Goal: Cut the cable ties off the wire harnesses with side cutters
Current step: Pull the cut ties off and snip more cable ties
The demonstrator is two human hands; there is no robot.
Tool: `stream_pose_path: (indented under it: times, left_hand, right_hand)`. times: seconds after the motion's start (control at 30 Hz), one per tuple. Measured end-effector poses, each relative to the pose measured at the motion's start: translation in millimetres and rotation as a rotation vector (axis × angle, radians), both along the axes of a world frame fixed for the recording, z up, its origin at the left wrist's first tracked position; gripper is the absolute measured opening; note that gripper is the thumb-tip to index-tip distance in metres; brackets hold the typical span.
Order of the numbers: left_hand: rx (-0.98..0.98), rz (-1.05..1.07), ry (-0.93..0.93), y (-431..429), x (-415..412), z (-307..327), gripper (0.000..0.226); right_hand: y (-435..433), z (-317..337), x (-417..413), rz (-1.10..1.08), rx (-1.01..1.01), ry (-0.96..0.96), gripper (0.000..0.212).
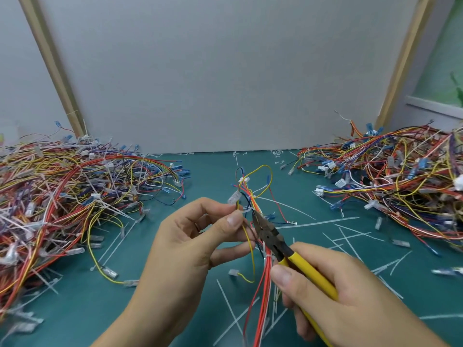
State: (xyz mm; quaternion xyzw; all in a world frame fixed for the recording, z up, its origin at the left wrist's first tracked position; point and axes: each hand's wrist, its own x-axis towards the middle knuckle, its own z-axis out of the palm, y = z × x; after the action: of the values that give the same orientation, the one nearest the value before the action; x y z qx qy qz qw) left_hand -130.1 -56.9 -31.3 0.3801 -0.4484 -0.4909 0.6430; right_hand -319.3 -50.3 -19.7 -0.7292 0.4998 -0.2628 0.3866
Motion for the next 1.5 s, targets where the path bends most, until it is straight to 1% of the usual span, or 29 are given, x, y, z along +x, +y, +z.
stream_pose_path:
  times: [0.17,0.23,0.33,0.4,0.53,0.6,0.7,1.0,1.13,1.27,1.4,1.5]
  left_hand:
    - [0.0,0.0,-0.027,1.2,0.2,-0.3,0.014]
    - [-0.004,0.003,-0.063,1.1,0.5,-1.2,0.018]
    - [-0.022,0.013,-0.078,0.0,0.5,-2.4,0.013]
    - [-0.025,0.019,-0.069,-0.5,0.0,-2.9,0.019]
    - [-0.019,0.025,-0.015,-1.1,-1.6,-2.7,0.024]
    - [-0.021,0.023,-0.007,-1.3,-2.0,-3.2,0.024]
    - [-0.025,0.01,-0.027,-0.6,-2.3,-2.8,0.026]
    - [0.002,-0.033,-0.061,-1.5,1.0,-3.7,0.026]
    - [0.015,-0.066,-0.04,-1.9,0.5,-3.4,0.026]
    - [0.012,-0.072,-0.013,-2.2,0.1,-2.8,0.025]
    - [0.016,-0.074,-0.015,-1.7,1.2,-2.2,0.026]
    - [0.018,-0.078,-0.016,-2.1,1.3,-2.4,0.027]
  right_hand:
    - [2.2,2.3,0.8,-0.009,-0.065,0.064,0.055]
    - [2.3,2.8,0.7,-0.005,-0.073,0.077,0.054]
    - [2.4,4.2,0.8,0.004,-0.07,0.078,0.05]
    - [2.3,4.7,0.9,0.008,-0.06,0.076,0.047]
    - [1.3,3.9,0.2,0.018,-0.052,0.094,0.056]
    - [1.1,3.3,0.3,0.022,-0.05,0.09,0.054]
    - [0.8,3.3,0.6,0.027,-0.042,0.076,0.043]
    - [-0.5,4.2,0.7,0.038,-0.032,0.049,0.047]
    - [-0.5,3.9,0.2,0.027,-0.014,0.042,0.04]
    - [-1.5,3.5,-0.1,0.024,-0.005,0.051,0.042]
    - [-0.7,4.2,0.9,0.028,0.002,0.04,0.037]
    - [-0.7,4.2,1.5,0.032,-0.001,0.037,0.039]
